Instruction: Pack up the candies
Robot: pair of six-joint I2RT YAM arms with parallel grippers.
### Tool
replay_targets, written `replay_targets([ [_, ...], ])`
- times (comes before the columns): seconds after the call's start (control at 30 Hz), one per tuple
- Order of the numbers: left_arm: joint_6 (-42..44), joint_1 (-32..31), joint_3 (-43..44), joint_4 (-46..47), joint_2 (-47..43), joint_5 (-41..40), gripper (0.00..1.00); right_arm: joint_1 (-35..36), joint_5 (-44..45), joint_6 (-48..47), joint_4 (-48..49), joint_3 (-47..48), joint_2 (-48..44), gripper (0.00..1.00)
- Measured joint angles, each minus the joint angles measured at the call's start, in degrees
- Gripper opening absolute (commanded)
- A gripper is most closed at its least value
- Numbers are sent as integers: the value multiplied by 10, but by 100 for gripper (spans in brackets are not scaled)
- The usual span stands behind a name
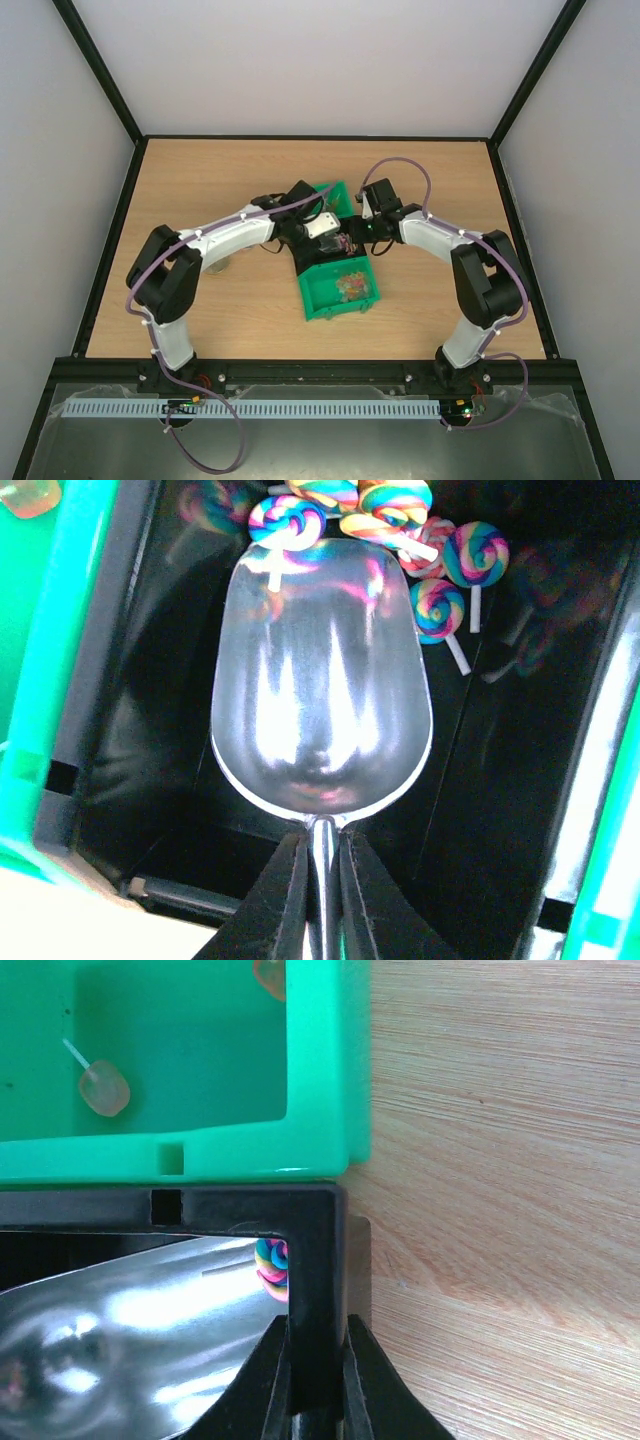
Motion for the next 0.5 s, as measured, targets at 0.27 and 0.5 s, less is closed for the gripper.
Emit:
replay_targets([
  [0.27,13,10,-63,93,-17,34,2,-6,18,-7,-6,-2,-5,1],
  [0.5,50,11,-72,88,-29,24,2,1,39,-15,-14,-7,-14,1],
])
